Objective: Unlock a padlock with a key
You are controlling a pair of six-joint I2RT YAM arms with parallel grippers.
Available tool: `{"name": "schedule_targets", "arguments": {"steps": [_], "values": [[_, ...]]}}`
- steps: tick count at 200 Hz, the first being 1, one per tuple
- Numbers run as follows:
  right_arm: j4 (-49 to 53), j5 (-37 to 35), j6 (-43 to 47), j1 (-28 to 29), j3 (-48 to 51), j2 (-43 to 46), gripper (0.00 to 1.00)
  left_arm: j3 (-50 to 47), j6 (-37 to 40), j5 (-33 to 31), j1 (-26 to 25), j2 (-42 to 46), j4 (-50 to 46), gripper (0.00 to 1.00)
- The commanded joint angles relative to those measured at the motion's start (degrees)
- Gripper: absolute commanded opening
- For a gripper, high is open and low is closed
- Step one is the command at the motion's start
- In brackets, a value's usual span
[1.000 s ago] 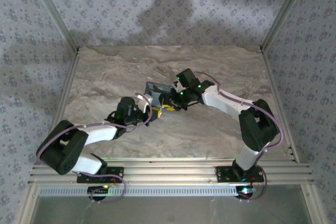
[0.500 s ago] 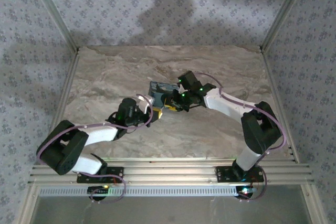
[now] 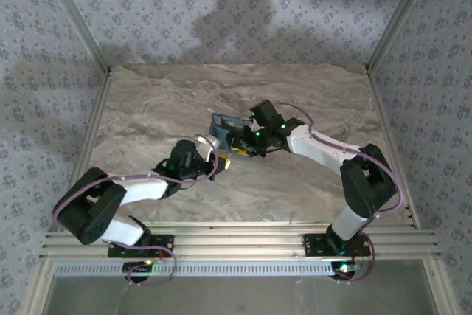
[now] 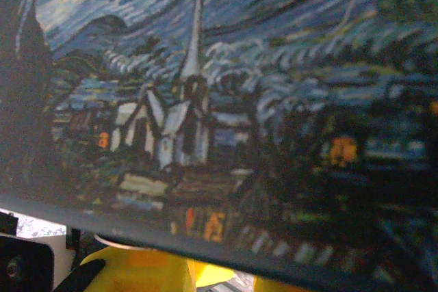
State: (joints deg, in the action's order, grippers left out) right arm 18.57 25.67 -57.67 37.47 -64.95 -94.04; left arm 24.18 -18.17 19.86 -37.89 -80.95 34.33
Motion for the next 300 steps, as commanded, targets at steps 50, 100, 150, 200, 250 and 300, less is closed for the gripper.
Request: {"name": "schedule_targets", "arguments": {"steps": [50, 100, 150, 200, 250, 300], "values": [[-2.4, 0.2, -0.7, 0.6, -0.3, 2.1, 0.00, 2.8, -1.3, 0.4, -0.2, -1.3, 1.1, 0.00], [-2.4, 0.1, -0.9, 0.6, -0.3, 2.1, 0.00, 3.0, -2.0, 1.3, -0.2, -2.4, 2.4, 0.00], [-2.3, -0.2, -0.7, 0.6, -0.1, 2.2, 0.00, 1.6, -2.7, 1.0, -0.2, -1.5, 4.1, 0.00], [-2.1, -0.5, -0.5, 0.7, 0.1, 2.1, 0.00, 1.3, -3.7, 0.9, -0.2, -0.4, 4.9, 0.00], [-2.0, -1.0, -0.3, 0.6, 0.6, 2.0, 0.00, 0.5, -4.3, 0.6, -0.2, 1.5, 5.1, 0.00], [-2.2, -1.0, -0.5, 0.7, 0.4, 1.9, 0.00, 0.4, -4.5, 1.2, -0.2, 1.1, 5.9, 0.00]]}}
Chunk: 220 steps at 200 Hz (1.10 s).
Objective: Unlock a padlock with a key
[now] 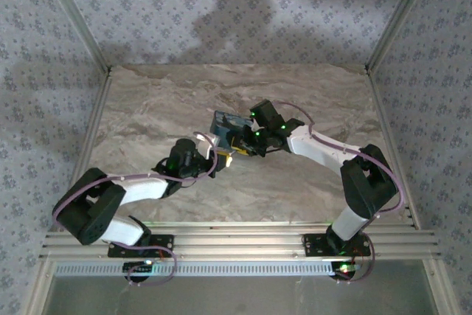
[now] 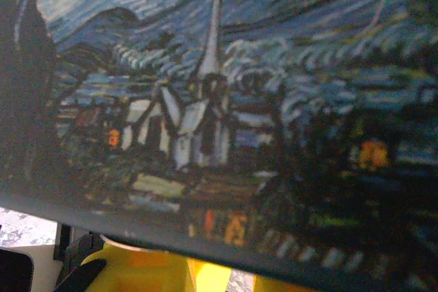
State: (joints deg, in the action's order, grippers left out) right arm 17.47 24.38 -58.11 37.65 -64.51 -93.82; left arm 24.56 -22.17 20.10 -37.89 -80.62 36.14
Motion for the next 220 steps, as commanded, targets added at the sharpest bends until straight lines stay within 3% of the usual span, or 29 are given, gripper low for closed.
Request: {"name": "schedule_targets", "arguments": {"steps": [1, 88, 220], "values": [[-1.1, 0.3, 0.0, 0.6, 0.0, 1.7, 0.00, 0.0, -0.5, 1.0, -0.2, 0.8, 4.2, 0.00], [-3.1, 1.1, -1.7, 0.4, 0.9, 1.9, 0.00, -2.9, -3.0, -3.0, -0.2, 0.2, 8.8, 0.00], [-4.9, 1.7, -3.2, 0.7, 0.8, 1.4, 0.00, -2.4, -3.9, -0.8, -0.2, -2.6, 12.5, 0.00]]}}
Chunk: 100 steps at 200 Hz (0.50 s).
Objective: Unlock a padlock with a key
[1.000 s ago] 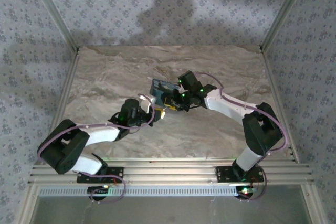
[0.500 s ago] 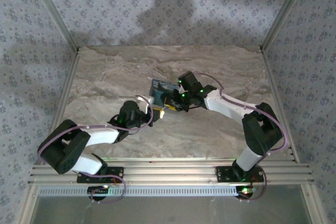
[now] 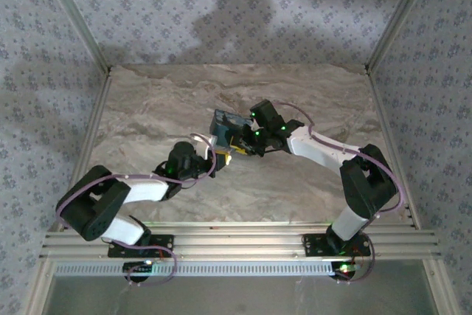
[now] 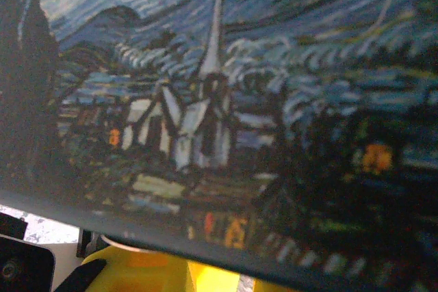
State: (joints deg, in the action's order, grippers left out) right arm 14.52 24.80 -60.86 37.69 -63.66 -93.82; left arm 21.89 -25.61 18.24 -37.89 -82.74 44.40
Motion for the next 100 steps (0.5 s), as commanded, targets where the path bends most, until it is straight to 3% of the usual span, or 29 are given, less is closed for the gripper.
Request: {"name": "schedule_targets", "arguments": {"steps": [1, 61, 100], "values": [[-1.9, 1.3, -0.5, 0.7, -0.1, 1.4, 0.00, 0.3, -0.5, 1.1, -0.2, -0.5, 4.2, 0.00], [-1.9, 2.0, -0.3, 1.0, -0.4, 0.8, 0.00, 1.2, -2.0, 2.3, 0.2, -2.2, 6.2, 0.00], [-0.9, 2.7, 1.2, 1.1, -0.2, 1.3, 0.00, 0.2, -5.0, 6.0, 2.6, -3.7, 12.4, 0.00]]}}
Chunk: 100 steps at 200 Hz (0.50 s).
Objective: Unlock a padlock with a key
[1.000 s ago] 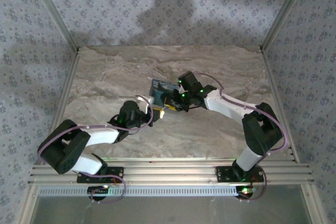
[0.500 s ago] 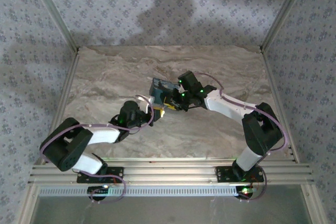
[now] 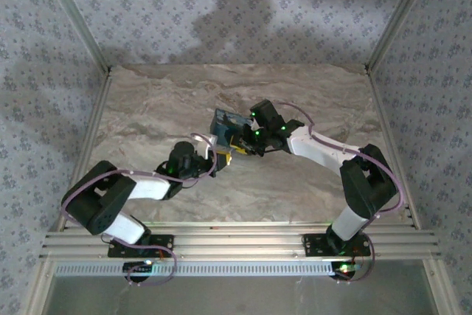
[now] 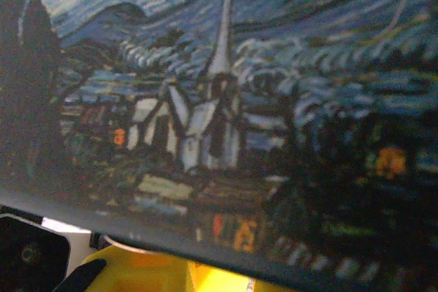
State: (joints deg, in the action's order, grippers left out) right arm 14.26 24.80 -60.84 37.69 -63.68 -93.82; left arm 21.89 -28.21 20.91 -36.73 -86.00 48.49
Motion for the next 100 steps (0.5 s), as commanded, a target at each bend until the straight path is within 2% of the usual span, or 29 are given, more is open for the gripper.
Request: {"name": "schedule_targets", "arguments": {"steps": [1, 64, 100], "values": [[-0.6, 2.7, 1.3, 1.1, -0.3, 1.3, 0.00, 0.2, -2.4, 3.5, 1.6, -0.5, 8.3, 0.00], [1.0, 3.3, 3.9, 0.9, -0.1, 1.3, 0.00, 0.9, -1.8, 8.6, 3.1, 0.0, 8.8, 0.00], [0.3, 4.6, 4.1, 1.4, -0.3, 0.1, 0.00, 1.8, -2.4, 9.4, 3.1, -1.6, 9.1, 0.00]]}}
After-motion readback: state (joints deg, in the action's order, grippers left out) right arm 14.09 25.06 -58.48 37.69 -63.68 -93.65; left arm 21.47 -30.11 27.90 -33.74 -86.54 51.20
